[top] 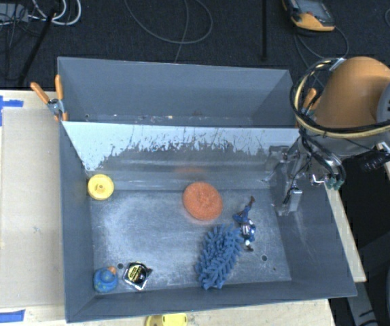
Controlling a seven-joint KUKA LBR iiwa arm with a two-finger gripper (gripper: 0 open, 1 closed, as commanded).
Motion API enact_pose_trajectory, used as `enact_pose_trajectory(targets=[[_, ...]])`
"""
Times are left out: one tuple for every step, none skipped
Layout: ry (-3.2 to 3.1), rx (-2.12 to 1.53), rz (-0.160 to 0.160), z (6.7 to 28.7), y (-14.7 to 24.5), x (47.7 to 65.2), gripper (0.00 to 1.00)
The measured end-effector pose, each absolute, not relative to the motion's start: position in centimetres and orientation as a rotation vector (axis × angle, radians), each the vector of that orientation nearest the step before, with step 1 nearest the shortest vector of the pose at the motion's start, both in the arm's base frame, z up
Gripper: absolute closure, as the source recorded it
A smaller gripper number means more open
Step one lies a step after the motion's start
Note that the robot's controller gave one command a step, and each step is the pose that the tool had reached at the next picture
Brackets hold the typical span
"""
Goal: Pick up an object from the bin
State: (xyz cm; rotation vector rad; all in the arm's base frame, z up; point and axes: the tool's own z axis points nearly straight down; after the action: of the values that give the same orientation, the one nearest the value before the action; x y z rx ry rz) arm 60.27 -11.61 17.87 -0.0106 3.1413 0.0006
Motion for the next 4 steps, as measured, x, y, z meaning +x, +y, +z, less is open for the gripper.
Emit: enact_pose_trajectory(targets=[[3.141,-0.011,0.0,17.9,-11.6,60.3,0.0],[3.133,0.081,-0.002,13.4,-8.9,60.4,0.0],[3.145,0.008,0.003,8.7,-6.8,60.0,0.0],[3.143,0.044,0.002,7.6,-5.3,57.8,0.0]])
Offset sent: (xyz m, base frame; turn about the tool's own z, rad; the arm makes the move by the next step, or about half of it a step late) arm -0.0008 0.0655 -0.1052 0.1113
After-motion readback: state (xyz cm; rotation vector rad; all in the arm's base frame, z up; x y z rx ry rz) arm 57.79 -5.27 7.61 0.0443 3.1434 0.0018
